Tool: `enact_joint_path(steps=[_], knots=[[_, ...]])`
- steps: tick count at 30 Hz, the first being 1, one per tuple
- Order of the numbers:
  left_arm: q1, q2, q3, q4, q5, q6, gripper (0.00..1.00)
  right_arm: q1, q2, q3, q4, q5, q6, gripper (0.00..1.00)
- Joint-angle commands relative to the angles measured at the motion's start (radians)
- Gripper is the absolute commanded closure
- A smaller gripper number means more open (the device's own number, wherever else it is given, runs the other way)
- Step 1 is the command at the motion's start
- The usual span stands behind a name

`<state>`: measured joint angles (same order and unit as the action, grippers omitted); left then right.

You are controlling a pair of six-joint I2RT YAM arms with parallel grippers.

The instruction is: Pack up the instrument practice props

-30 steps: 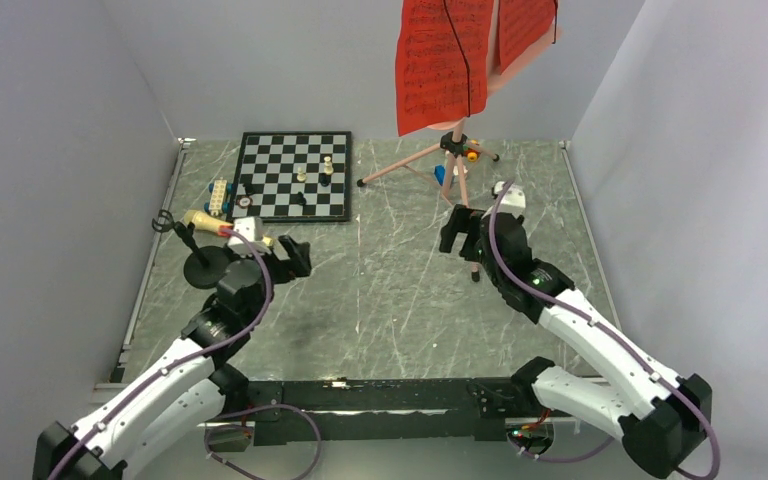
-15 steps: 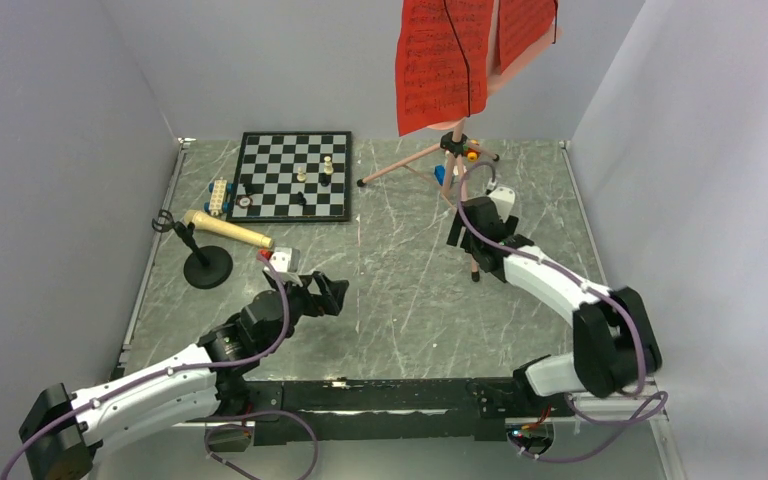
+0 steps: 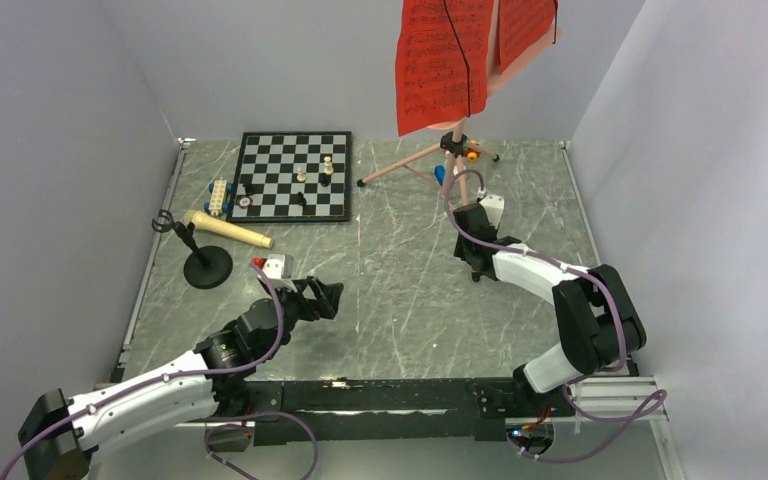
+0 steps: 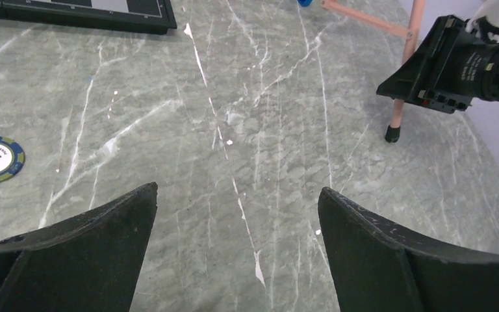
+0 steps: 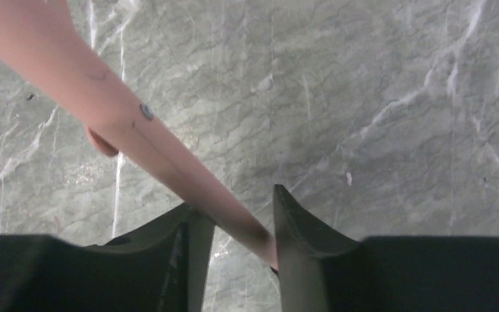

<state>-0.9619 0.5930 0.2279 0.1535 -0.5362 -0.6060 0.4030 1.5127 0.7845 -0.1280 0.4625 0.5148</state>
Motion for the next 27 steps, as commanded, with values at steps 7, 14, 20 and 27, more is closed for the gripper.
enact_joint_path(steps=[7, 14, 20, 27], knots=[[-0.035, 0.097, 0.022, 0.060, -0.020, 0.013, 0.04, 0.067, -0.076, -0.065, 0.049, 0.014, 0.001, 0.84], [-0.038, 0.106, 0.031, 0.044, -0.031, 0.011, 0.03, 0.164, -0.114, -0.088, 0.001, 0.029, 0.033, 1.00], [-0.040, 0.115, 0.034, 0.044, -0.037, 0.002, 0.03, 0.262, -0.139, -0.089, -0.043, 0.036, 0.116, 1.00], [-0.040, 0.146, 0.036, 0.045, -0.040, -0.022, 0.01, 0.402, -0.101, -0.064, -0.088, 0.042, 0.254, 1.00]])
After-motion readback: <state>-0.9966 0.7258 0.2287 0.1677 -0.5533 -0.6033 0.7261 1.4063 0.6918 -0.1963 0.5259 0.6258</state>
